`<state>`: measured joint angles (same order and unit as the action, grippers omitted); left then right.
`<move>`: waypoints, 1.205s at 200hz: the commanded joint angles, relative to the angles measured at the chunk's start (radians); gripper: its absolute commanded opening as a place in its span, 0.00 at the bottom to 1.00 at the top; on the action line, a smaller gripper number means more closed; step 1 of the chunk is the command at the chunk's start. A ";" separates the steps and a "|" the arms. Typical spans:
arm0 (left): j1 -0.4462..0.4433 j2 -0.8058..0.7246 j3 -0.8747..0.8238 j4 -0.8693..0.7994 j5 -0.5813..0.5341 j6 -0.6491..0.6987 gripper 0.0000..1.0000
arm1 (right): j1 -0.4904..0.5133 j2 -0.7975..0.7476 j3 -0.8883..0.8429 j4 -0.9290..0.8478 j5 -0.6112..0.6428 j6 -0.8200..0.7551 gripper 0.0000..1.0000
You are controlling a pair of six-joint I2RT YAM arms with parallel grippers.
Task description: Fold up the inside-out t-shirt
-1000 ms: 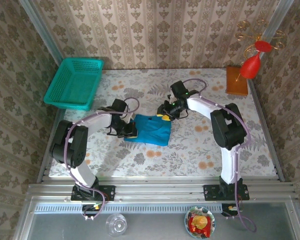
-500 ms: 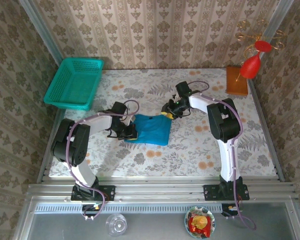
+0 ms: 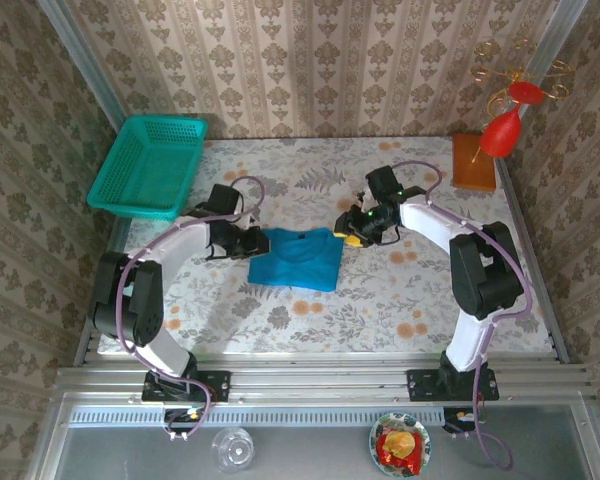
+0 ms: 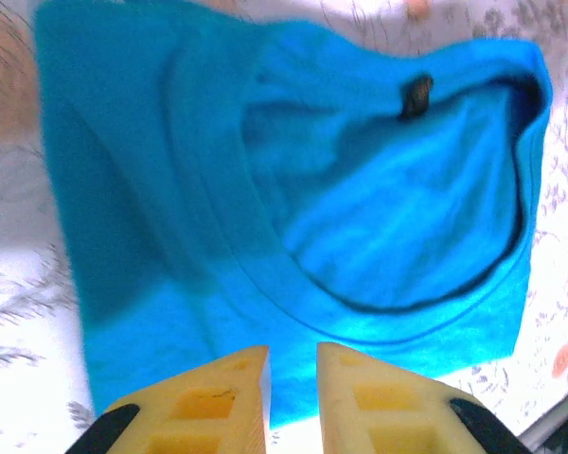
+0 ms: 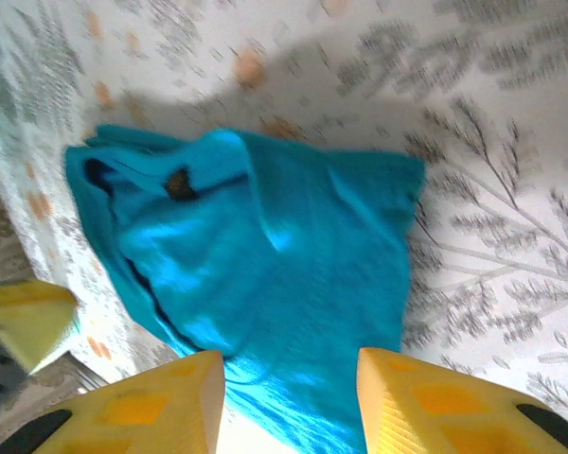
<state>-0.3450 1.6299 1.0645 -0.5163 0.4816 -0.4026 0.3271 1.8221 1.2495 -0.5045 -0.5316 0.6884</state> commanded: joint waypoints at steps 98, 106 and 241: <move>0.058 0.302 0.106 -0.111 -0.141 0.120 0.18 | 0.098 0.060 -0.132 0.152 0.002 0.030 0.60; 0.058 0.309 0.099 -0.109 -0.144 0.119 0.17 | 0.099 0.068 -0.127 0.150 0.006 0.032 0.60; 0.057 0.300 0.084 -0.117 -0.153 0.122 0.13 | 0.124 0.077 -0.125 0.215 0.008 0.071 0.57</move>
<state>-0.2916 1.8858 1.1797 -0.5758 0.4023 -0.3088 0.4442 1.8915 1.1172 -0.2932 -0.5339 0.7631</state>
